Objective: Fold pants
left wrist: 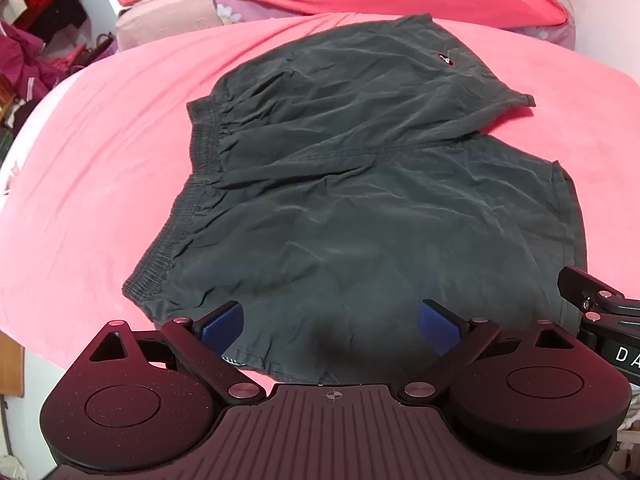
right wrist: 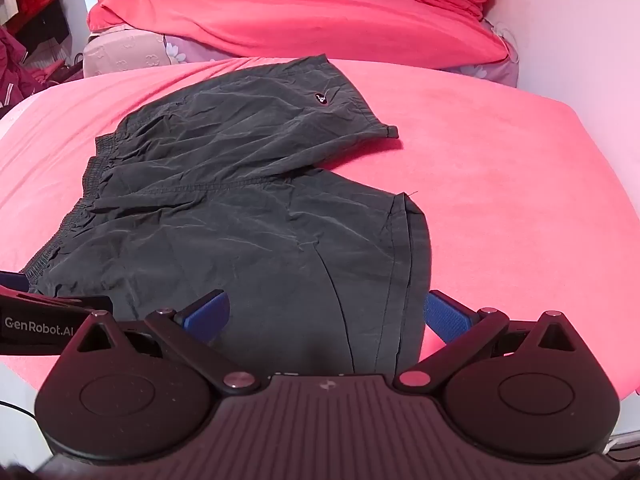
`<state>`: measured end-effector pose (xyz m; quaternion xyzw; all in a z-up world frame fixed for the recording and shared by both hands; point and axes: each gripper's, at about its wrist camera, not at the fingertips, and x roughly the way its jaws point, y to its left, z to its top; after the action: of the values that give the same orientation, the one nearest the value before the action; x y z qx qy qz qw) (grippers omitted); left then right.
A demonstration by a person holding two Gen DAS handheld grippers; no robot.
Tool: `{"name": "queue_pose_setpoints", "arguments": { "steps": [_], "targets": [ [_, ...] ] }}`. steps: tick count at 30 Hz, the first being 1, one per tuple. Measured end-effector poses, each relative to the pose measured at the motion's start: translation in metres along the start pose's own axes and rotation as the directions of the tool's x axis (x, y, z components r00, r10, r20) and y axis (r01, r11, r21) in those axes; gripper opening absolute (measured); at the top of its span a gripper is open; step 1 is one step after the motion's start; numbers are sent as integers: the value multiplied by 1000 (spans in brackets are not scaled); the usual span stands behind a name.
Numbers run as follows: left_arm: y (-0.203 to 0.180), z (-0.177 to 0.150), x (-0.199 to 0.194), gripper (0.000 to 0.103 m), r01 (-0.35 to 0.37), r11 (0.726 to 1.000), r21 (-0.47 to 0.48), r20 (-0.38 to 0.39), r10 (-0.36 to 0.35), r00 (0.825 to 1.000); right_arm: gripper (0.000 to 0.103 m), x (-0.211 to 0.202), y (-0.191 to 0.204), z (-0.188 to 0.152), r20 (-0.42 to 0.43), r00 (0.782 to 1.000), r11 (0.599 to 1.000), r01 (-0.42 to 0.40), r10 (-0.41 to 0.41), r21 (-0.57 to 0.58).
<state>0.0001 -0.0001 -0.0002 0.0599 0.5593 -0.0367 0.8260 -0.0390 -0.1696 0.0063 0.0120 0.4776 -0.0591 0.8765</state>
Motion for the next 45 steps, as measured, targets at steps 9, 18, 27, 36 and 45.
{"name": "queue_pose_setpoints", "arguments": {
  "steps": [9,18,27,36,45],
  "targets": [
    [3,-1,0,103,-1,1000,-8,5,2,1000,103,5,-2,-1,-10,1000,1000,-15,15,8],
    [1,-1,-2,103,-19,1000,-11,7,19,1000,103,3,-1,-2,-13,1000,1000,-22,22,4],
    [1,-1,-4,103,-21,1000,-15,18,21,1000,103,2,0,-5,-8,1000,1000,-30,30,-2],
    [0,-2,-6,103,-32,999,-16,30,32,999,103,3,-1,-6,-9,999,999,-32,32,-3],
    [-2,-3,-7,103,-22,1000,-14,35,23,999,103,3,-2,-7,-10,999,999,-37,36,-5]
  ]
}}
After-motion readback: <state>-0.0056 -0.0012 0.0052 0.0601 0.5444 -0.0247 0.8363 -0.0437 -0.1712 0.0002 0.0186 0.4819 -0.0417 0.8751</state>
